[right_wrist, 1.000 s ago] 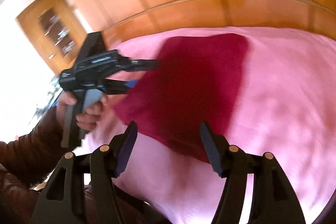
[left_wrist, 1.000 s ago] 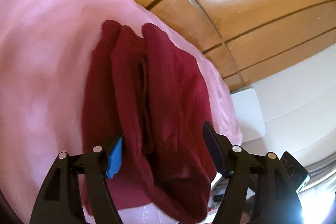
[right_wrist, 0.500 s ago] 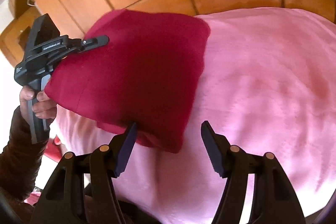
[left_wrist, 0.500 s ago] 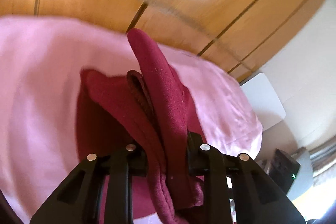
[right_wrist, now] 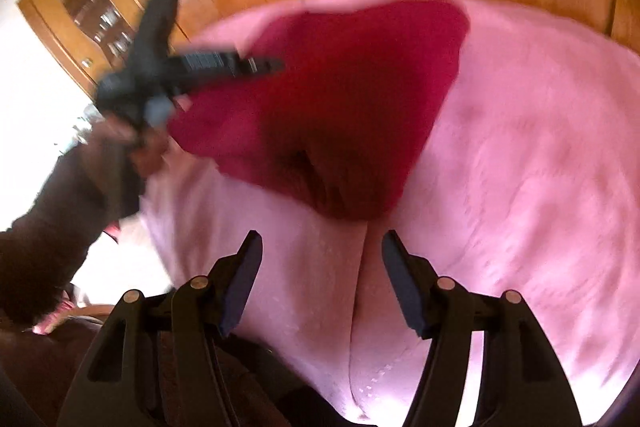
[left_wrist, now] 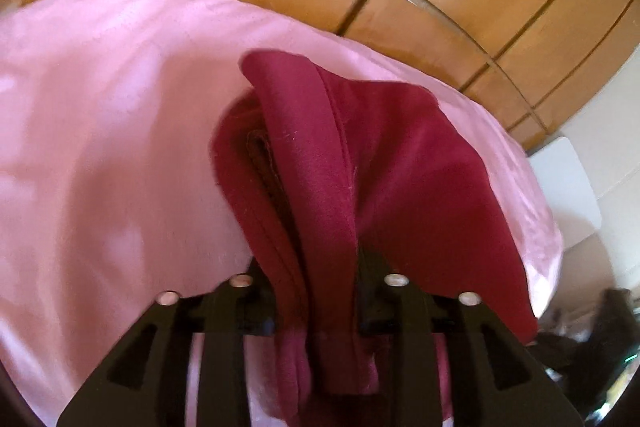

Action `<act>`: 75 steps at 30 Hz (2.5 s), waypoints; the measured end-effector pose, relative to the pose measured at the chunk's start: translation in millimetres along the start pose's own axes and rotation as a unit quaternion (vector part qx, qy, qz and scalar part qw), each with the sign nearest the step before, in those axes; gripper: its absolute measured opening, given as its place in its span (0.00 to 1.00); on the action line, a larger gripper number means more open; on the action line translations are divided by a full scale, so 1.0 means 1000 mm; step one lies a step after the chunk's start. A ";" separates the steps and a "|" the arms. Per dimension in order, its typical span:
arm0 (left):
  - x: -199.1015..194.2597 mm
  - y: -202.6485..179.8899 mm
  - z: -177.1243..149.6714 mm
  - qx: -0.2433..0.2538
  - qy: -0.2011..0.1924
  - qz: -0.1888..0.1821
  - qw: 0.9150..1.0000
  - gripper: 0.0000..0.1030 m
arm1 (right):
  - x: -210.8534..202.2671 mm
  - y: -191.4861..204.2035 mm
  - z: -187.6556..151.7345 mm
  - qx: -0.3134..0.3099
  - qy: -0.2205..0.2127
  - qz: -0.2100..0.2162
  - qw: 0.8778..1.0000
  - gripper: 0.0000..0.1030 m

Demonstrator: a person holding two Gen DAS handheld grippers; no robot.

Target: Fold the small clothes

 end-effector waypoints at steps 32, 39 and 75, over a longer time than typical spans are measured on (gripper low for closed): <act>-0.008 -0.037 -0.023 0.067 -0.076 0.041 0.994 0.51 | 0.021 -0.045 0.136 0.089 -0.101 -0.030 0.991 0.68; 0.010 -0.029 -0.036 0.073 -0.062 0.073 0.993 0.51 | 0.097 -0.086 0.136 0.096 -0.061 -0.104 0.988 0.73; 0.013 0.016 -0.056 -0.037 -0.025 -0.071 0.996 0.63 | 0.068 -0.092 0.089 0.176 -0.046 0.078 0.980 0.59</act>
Point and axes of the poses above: each gripper's, at about its wrist camera, not at the fingertips, and x roughly the way its jaws point, y to its left, z to its top, the point moved 6 cm from there along x, roughly the way its jaws point, and after that the axes turned 8 degrees about y, right-handed, at the moved point
